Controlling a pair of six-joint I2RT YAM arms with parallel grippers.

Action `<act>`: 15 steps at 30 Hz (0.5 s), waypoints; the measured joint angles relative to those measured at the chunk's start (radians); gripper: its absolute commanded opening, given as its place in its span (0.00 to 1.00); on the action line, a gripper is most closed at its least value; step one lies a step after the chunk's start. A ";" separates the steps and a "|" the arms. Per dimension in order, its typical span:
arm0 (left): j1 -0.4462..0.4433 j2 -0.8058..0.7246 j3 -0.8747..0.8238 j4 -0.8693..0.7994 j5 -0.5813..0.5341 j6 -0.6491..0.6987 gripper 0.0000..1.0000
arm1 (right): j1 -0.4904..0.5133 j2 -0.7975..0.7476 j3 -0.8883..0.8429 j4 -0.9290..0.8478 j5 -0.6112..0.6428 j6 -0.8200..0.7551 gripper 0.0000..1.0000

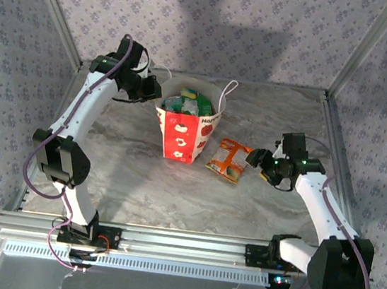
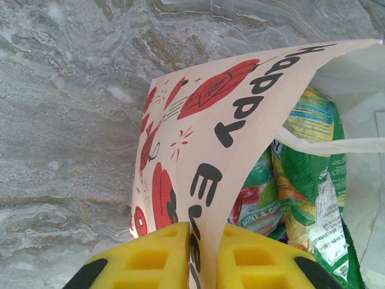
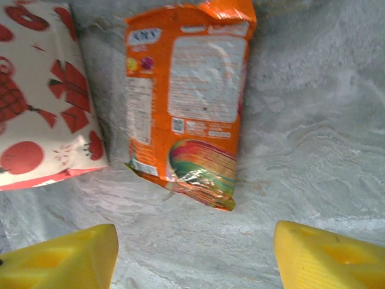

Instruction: Place the snacks into the paper bag

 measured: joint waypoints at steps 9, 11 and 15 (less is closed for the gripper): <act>0.000 0.000 0.000 0.000 0.000 0.000 0.17 | 0.000 0.107 -0.046 0.111 -0.011 0.004 0.71; 0.000 0.000 0.000 0.000 -0.001 0.000 0.17 | 0.000 0.147 -0.048 0.131 -0.011 0.003 0.71; 0.000 0.000 0.000 0.000 -0.003 0.000 0.17 | 0.000 0.217 -0.048 0.163 -0.011 0.003 0.71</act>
